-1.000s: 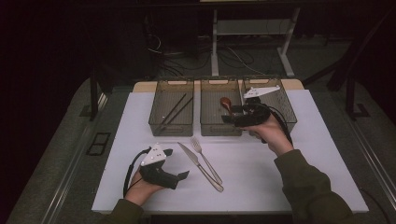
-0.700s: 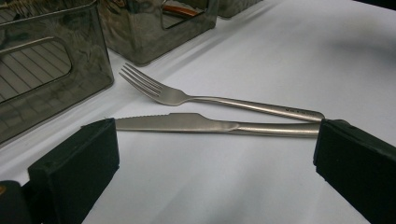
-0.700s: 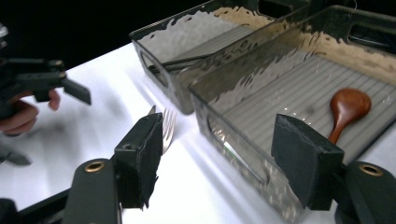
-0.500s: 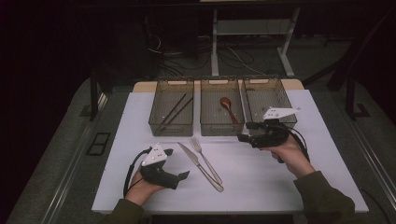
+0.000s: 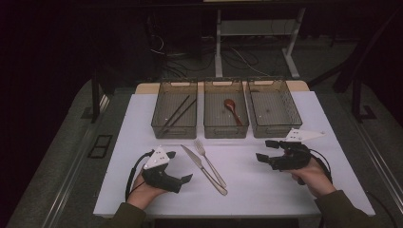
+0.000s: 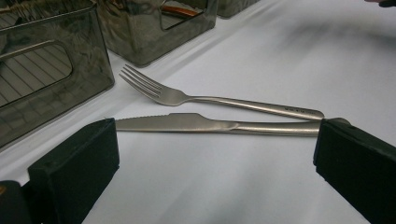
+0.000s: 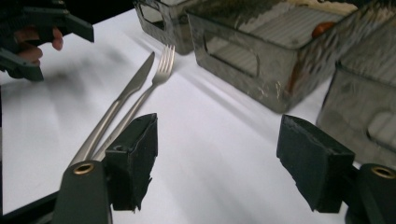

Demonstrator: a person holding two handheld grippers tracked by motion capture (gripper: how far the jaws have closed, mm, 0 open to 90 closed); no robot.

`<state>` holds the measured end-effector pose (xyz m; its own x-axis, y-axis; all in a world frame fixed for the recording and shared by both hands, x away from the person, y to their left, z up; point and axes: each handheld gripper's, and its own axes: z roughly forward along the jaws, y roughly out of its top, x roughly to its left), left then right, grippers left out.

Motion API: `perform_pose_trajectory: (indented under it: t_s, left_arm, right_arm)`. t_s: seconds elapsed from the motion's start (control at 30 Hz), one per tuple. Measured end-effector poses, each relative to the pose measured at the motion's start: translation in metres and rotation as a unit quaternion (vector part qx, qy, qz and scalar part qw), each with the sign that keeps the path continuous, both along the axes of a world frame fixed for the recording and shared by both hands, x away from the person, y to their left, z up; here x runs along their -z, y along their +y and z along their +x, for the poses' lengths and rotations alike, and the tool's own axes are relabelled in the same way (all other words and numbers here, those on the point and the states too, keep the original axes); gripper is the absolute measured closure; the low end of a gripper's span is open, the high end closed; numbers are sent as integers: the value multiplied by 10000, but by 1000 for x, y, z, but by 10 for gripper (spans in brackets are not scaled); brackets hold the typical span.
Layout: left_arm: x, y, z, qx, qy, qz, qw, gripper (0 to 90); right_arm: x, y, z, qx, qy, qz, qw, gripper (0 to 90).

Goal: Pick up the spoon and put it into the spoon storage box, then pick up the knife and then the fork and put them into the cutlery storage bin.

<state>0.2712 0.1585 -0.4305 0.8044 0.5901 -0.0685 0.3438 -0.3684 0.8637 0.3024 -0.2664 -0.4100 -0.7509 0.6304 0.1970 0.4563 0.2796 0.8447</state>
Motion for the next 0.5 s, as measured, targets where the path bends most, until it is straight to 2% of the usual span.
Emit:
perform_pose_trajectory:
  t_s: [0.27, 0.37, 0.5]
  left_arm:
    - [0, 0, -1, -2, -14, 16, 10000, 0]
    - [-1, 0, -1, 15, 5, 26, 10000, 0]
    - [0, 0, 0, 51, 9, 70, 10000, 0]
  right_arm:
    - [13, -16, -17, 197, 25, -27, 9998, 273]
    - [16, -20, -23, 249, 12, -154, 9996, 251]
    - [20, -26, -31, 283, 39, -155, 9995, 251]
